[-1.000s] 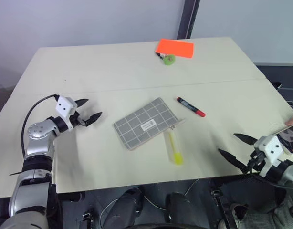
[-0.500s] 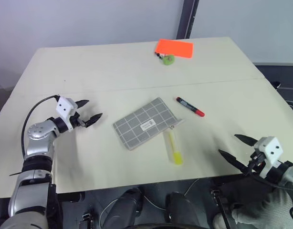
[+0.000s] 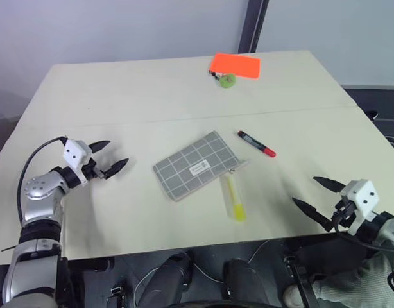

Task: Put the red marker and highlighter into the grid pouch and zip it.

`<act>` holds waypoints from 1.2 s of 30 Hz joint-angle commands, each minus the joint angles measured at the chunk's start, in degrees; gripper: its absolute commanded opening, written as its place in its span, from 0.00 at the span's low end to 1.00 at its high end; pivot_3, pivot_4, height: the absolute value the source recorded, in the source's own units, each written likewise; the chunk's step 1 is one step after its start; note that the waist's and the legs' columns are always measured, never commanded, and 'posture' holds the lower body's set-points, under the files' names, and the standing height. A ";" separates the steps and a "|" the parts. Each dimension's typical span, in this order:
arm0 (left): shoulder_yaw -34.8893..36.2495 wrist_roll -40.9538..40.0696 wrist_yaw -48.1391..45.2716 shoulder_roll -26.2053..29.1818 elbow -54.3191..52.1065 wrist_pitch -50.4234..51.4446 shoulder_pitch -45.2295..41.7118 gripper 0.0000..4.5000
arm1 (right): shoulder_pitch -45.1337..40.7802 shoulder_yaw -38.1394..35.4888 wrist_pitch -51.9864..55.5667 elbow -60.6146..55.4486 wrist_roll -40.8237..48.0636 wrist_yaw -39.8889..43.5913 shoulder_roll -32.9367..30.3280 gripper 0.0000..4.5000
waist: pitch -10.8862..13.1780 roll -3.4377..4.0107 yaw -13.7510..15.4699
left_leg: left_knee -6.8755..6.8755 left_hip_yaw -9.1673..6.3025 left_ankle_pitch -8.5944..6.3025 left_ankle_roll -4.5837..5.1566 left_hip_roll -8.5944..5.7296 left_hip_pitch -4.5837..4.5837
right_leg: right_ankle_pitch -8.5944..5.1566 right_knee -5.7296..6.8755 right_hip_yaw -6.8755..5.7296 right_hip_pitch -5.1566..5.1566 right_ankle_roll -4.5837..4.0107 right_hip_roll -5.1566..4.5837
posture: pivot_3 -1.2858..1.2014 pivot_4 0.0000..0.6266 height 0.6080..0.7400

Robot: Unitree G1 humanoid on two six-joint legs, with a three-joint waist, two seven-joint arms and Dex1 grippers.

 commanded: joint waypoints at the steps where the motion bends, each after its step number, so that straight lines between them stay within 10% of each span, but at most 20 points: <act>1: 1.34 -2.26 -2.17 0.92 -3.86 -2.07 1.39 1.00 | -0.73 -0.57 -1.16 -0.06 0.09 0.26 -0.99 0.99 | 0.00 0.00 -0.03 | 0.00 0.00 0.00 0.00 0.01 0.00 | 0.02 0.00 0.00 -0.02 -0.03 0.01 | 0.52 0.24 1.00; 7: 1.62 -5.69 -6.04 0.89 -11.20 -1.79 5.25 1.00 | -2.71 -0.27 3.03 -1.43 2.92 -0.47 -0.49 0.94 | 0.00 0.00 0.02 | 0.00 0.02 0.00 0.00 0.01 0.00 | 0.03 0.00 0.01 -0.01 -0.06 0.01 | 0.52 0.24 1.00; 16: -4.59 -4.43 -14.11 0.71 -25.22 -9.49 13.90 1.00 | -24.58 15.47 8.47 -4.98 0.23 -13.10 12.56 0.00 | -0.02 0.04 -1.27 | -0.15 0.06 0.00 0.00 0.12 0.03 | 0.01 0.17 0.10 -0.27 -0.42 0.07 | 0.52 0.24 1.00; 25: -10.69 5.81 -10.10 -0.70 -17.70 -26.06 9.86 1.00 | -43.36 34.81 5.69 18.60 -17.12 -17.31 21.08 0.00 | -0.02 0.03 -1.00 | -0.13 0.10 0.01 -0.01 0.11 0.13 | 0.58 0.22 0.08 -0.33 -0.98 0.27 | 0.52 0.24 1.00; 36: -15.76 18.11 3.25 -2.50 -8.13 -37.54 4.57 1.00 | -48.71 37.48 6.47 28.32 -23.32 -18.21 21.30 0.00 | -0.03 0.03 -1.10 | -0.15 0.12 0.05 -0.09 0.11 0.35 | 0.72 0.62 0.08 -0.42 -1.03 0.28 | 0.52 0.24 1.00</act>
